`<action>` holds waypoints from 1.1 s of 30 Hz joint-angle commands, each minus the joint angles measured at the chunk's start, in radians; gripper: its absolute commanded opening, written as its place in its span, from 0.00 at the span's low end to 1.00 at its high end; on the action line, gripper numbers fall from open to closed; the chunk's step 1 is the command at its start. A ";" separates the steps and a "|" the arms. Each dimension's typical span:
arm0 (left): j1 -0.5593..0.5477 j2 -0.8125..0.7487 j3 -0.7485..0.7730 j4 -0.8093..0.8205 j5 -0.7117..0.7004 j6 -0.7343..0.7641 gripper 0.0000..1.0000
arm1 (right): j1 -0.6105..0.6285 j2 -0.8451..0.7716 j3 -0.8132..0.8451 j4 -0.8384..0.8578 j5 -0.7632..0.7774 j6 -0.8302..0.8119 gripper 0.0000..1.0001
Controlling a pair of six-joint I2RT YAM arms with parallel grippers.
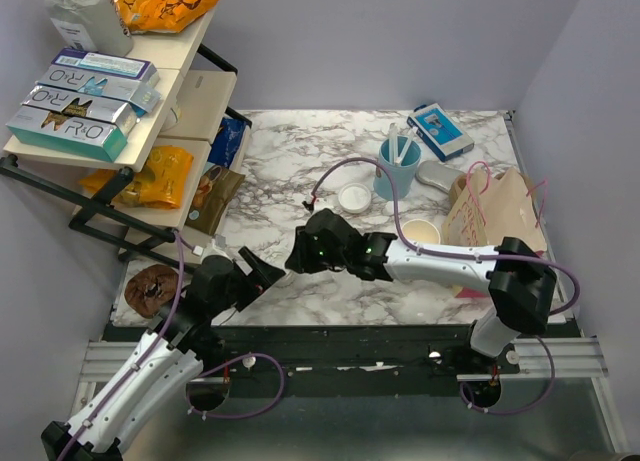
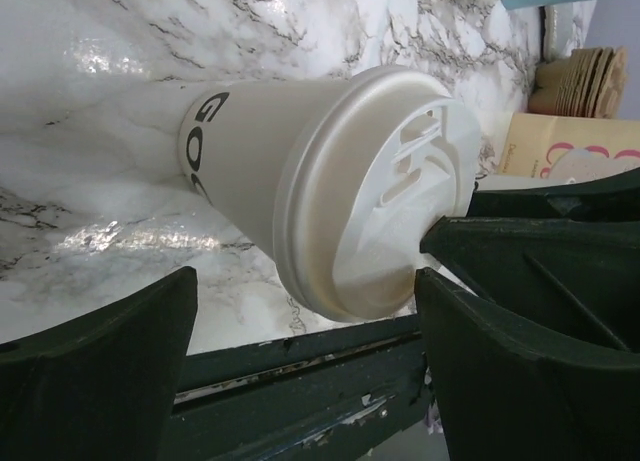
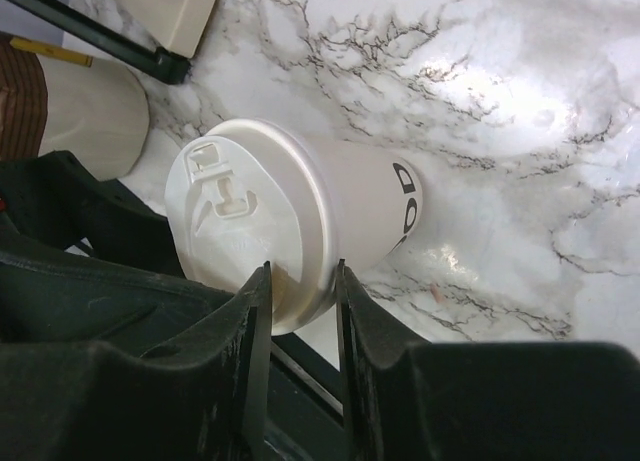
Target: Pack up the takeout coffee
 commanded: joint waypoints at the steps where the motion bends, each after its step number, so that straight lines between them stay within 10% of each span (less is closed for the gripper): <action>1: -0.006 -0.001 0.056 -0.132 0.005 0.051 0.98 | -0.033 0.069 0.029 -0.205 0.015 -0.162 0.06; 9: -0.006 -0.002 0.130 -0.179 -0.097 0.049 0.99 | -0.045 0.066 0.093 -0.245 0.053 -0.119 0.32; 16: -0.006 0.019 0.184 -0.192 -0.128 0.060 0.99 | -0.102 0.099 0.119 -0.244 0.025 -0.100 0.32; 26: -0.008 0.041 0.162 -0.150 -0.104 0.064 0.99 | -0.189 0.095 0.129 -0.132 0.013 -0.132 0.01; 33: -0.008 0.050 0.153 -0.127 -0.089 0.060 0.99 | -0.218 0.027 0.132 -0.089 -0.010 -0.159 0.01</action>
